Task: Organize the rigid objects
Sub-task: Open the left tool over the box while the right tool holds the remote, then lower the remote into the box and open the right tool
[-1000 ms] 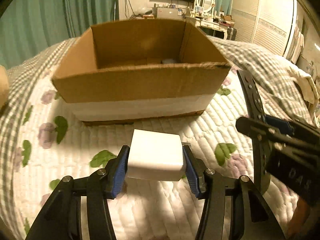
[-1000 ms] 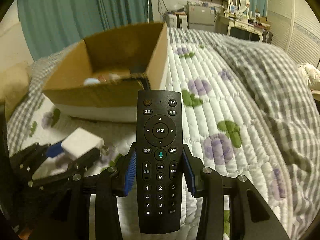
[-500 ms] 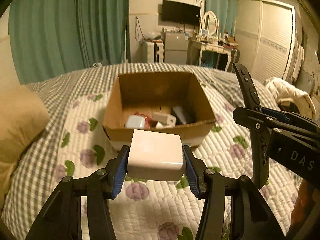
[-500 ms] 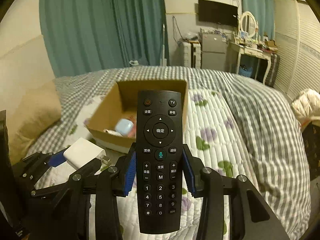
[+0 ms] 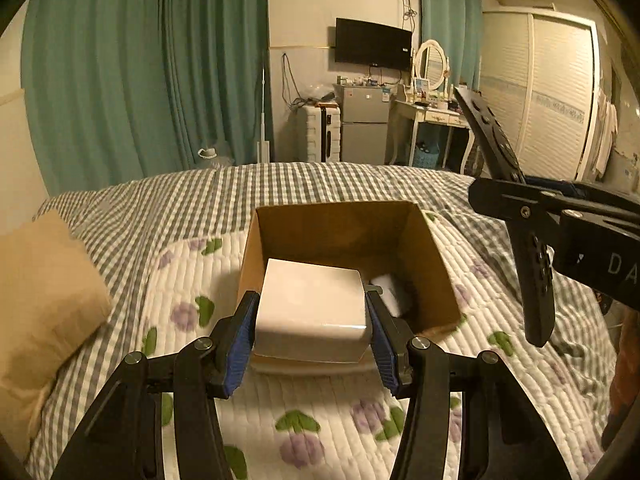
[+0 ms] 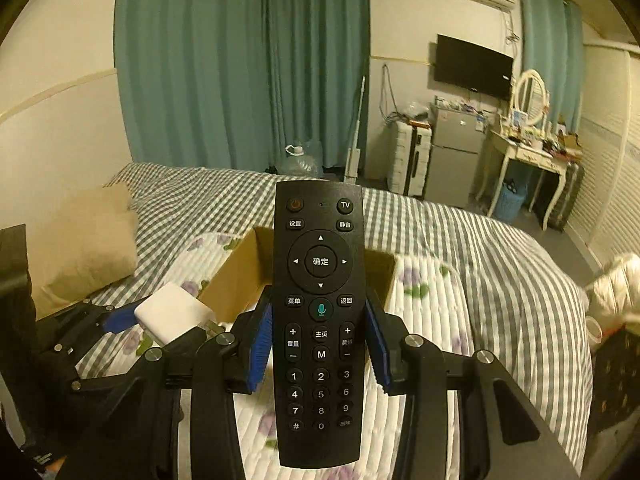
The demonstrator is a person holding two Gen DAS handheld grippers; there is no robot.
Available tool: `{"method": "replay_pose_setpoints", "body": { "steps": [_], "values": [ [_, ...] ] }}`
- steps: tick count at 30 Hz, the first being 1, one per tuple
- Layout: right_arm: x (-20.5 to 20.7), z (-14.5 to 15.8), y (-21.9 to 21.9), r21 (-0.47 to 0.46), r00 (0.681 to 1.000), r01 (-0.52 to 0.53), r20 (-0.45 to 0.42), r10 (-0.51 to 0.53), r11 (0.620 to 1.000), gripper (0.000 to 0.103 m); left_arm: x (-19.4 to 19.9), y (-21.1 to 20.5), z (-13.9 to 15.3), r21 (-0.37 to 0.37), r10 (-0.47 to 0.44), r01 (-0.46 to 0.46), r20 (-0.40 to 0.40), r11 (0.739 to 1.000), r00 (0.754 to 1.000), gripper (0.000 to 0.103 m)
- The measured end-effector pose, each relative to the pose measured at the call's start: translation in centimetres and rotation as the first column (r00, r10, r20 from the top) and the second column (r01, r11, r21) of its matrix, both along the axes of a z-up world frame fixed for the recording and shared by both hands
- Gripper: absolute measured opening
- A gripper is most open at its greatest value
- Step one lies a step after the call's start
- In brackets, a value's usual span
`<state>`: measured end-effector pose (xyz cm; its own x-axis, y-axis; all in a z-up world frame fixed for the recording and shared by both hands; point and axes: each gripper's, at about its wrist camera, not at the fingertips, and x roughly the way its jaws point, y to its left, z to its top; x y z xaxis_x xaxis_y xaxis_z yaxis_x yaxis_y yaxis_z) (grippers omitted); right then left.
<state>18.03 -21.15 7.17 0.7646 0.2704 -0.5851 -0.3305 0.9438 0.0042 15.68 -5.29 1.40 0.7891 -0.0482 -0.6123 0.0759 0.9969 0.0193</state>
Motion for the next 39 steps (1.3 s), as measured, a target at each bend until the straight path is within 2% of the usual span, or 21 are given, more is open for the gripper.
{"method": "replay_pose_setpoints", "body": {
  "steps": [4,14,23,30,34,36,39],
  "values": [
    [3.1,-0.7,1.3,-0.033,0.998,-0.069,0.000,0.069,0.997,0.041,3.2,0.1,-1.1,0.017,-0.001,0.001,-0.016,1.000,1.000,0.054],
    [10.7,-6.9,2.4,-0.043,0.985,-0.115,-0.136,0.109,0.992,0.041,8.5,-0.6,-5.4,0.057,-0.014,0.018,-0.074,0.998,0.997,0.054],
    [13.6,-11.5,1.8,-0.043,0.972,-0.136,-0.200,0.125,0.990,0.041,11.4,-0.3,-8.4,0.050,-0.006,0.013,-0.133,0.999,0.991,0.054],
    [14.9,-13.5,2.2,-0.075,0.970,-0.137,-0.214,0.118,0.988,0.041,12.1,-0.8,-9.5,0.096,-0.023,0.038,-0.146,0.995,0.989,0.054],
    [15.0,-13.9,2.6,-0.102,0.977,-0.115,-0.194,0.093,0.988,0.041,12.1,-1.0,-9.4,0.095,-0.039,0.052,-0.143,0.994,0.989,0.055],
    [15.1,-13.7,2.5,-0.103,0.981,-0.086,-0.184,0.066,0.991,0.056,11.8,-1.2,-8.8,0.101,-0.044,0.056,-0.117,0.993,0.992,0.056],
    [14.9,-12.9,2.0,-0.081,0.985,-0.065,-0.163,0.051,0.995,0.061,11.8,-1.5,-8.2,0.106,-0.051,0.062,-0.096,0.992,0.994,0.058]
  ]
}}
